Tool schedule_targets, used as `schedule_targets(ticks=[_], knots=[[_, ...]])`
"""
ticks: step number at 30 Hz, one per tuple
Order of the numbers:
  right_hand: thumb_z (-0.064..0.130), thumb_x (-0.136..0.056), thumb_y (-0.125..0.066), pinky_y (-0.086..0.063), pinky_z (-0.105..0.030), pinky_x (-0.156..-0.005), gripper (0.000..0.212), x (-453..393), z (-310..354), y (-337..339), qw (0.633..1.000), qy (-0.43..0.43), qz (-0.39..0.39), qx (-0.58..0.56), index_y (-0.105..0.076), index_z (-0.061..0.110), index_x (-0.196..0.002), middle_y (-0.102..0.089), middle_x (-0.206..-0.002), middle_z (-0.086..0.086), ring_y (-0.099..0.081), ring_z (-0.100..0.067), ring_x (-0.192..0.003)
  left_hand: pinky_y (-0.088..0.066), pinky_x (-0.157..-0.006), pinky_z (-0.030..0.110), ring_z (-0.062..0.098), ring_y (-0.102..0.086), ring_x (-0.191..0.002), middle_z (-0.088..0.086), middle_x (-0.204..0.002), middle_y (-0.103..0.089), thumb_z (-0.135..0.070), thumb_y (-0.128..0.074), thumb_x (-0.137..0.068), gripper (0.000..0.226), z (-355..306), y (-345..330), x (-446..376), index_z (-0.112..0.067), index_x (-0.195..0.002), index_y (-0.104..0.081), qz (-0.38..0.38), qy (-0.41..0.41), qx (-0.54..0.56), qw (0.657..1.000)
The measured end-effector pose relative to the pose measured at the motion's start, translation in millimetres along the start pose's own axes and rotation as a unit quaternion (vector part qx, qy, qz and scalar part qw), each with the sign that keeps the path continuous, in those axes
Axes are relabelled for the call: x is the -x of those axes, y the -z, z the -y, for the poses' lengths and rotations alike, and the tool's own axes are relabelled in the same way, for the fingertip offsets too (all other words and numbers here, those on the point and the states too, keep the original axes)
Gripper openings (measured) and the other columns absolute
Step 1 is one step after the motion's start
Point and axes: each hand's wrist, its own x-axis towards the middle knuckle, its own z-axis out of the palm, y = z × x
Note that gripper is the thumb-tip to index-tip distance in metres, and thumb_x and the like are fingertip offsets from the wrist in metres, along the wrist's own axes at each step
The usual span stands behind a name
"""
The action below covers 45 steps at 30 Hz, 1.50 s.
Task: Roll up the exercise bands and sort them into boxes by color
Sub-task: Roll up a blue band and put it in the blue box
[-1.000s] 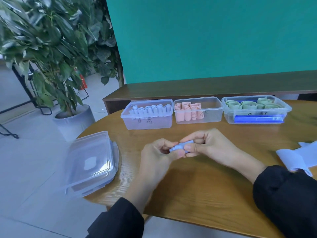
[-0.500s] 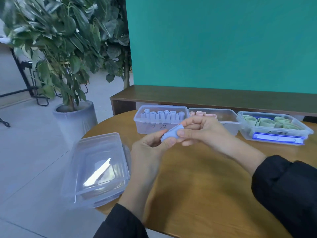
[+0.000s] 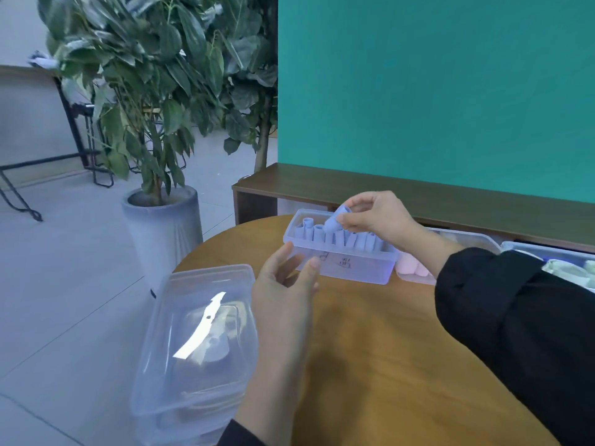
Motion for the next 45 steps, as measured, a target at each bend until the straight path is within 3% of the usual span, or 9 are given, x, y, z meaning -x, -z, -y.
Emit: schedule_targets(ticks=[4,9,11,16,26,31,34,40,45], knots=[[0.016,-0.078,-0.087,-0.063,-0.028,-0.075,0.028,-27,-11,-27,0.998,-0.005,0.016,0.054,-0.075,0.008,-0.102,-0.078,-0.084,-0.007,-0.076,-0.022,-0.076,-0.057,-0.095,0.039,0.005,-0.07,-0.101,-0.011,-0.11,-0.074,-0.026,-0.08,-0.086,0.039,2,4,-8,-0.032,-0.122,-0.068,-0.002,0.004,-0.058,0.998],[0.021,-0.078,-0.086,-0.051,-0.013,-0.056,0.026,-49,-18,-55,0.986,-0.004,0.064,0.152,-0.076,0.016,-0.102,-0.073,-0.091,0.003,-0.073,-0.011,-0.066,-0.058,-0.094,0.039,-0.002,-0.07,-0.096,-0.016,-0.105,-0.075,-0.029,-0.081,-0.085,0.032,0,6,-13,-0.034,-0.114,-0.07,-0.004,0.013,-0.071,0.997],[0.024,-0.079,-0.085,-0.047,-0.015,-0.056,0.026,-54,-19,-63,0.976,0.007,0.091,0.2,-0.077,0.018,-0.102,-0.07,-0.091,0.008,-0.07,-0.009,-0.068,-0.057,-0.094,0.04,-0.002,-0.07,-0.096,-0.017,-0.104,-0.075,-0.029,-0.081,-0.085,0.029,0,7,-15,-0.035,-0.112,-0.071,-0.005,0.019,-0.069,0.997],[0.028,-0.077,-0.086,-0.049,-0.028,-0.078,0.03,-64,-18,-79,0.963,0.041,0.092,0.251,-0.079,0.015,-0.104,-0.068,-0.094,0.007,-0.062,-0.013,-0.096,-0.057,-0.095,0.041,-0.001,-0.07,-0.097,-0.016,-0.103,-0.075,-0.028,-0.081,-0.084,0.03,0,8,-14,-0.033,-0.113,-0.072,-0.001,0.02,-0.076,0.997],[0.022,-0.081,-0.085,-0.052,-0.028,-0.078,0.031,-70,-12,-87,0.952,0.072,0.087,0.284,-0.075,0.011,-0.108,-0.068,-0.098,-0.001,-0.065,-0.019,-0.094,-0.058,-0.093,0.039,-0.002,-0.069,-0.098,-0.021,-0.103,-0.074,-0.031,-0.081,-0.084,0.03,-2,8,-10,-0.036,-0.112,-0.071,0.006,0.02,-0.094,0.995],[0.022,-0.081,-0.085,-0.058,-0.038,-0.088,0.035,-70,-9,-90,0.942,0.082,0.102,0.308,-0.073,0.01,-0.111,-0.071,-0.103,-0.005,-0.067,-0.021,-0.095,-0.058,-0.093,0.04,-0.001,-0.069,-0.098,-0.019,-0.103,-0.075,-0.03,-0.082,-0.084,0.029,-3,10,-10,-0.035,-0.111,-0.072,0.005,0.019,-0.091,0.996],[0.022,-0.079,-0.086,-0.059,-0.037,-0.086,0.035,-69,-10,-88,0.943,0.08,0.105,0.305,-0.073,0.01,-0.109,-0.071,-0.102,-0.004,-0.067,-0.02,-0.094,-0.058,-0.094,0.041,0.0,-0.069,-0.097,-0.018,-0.103,-0.075,-0.028,-0.082,-0.084,0.029,-4,10,-11,-0.034,-0.11,-0.072,0.004,0.02,-0.085,0.996],[0.018,-0.079,-0.086,-0.047,-0.022,-0.065,0.027,-68,-10,-86,0.949,0.068,0.098,0.292,-0.073,0.014,-0.102,-0.069,-0.098,-0.001,-0.065,-0.018,-0.089,-0.059,-0.093,0.04,0.002,-0.07,-0.098,-0.018,-0.102,-0.075,-0.031,-0.083,-0.083,0.028,-4,9,-11,-0.035,-0.109,-0.073,0.004,0.023,-0.085,0.996],[0.02,-0.08,-0.085,-0.046,-0.024,-0.067,0.023,-69,-10,-86,0.946,0.065,0.096,0.303,-0.071,0.014,-0.097,-0.067,-0.093,0.0,-0.064,-0.019,-0.088,-0.059,-0.092,0.037,-0.001,-0.069,-0.098,-0.021,-0.102,-0.074,-0.035,-0.083,-0.082,0.029,-5,9,-13,-0.037,-0.109,-0.072,0.005,0.024,-0.092,0.995]])
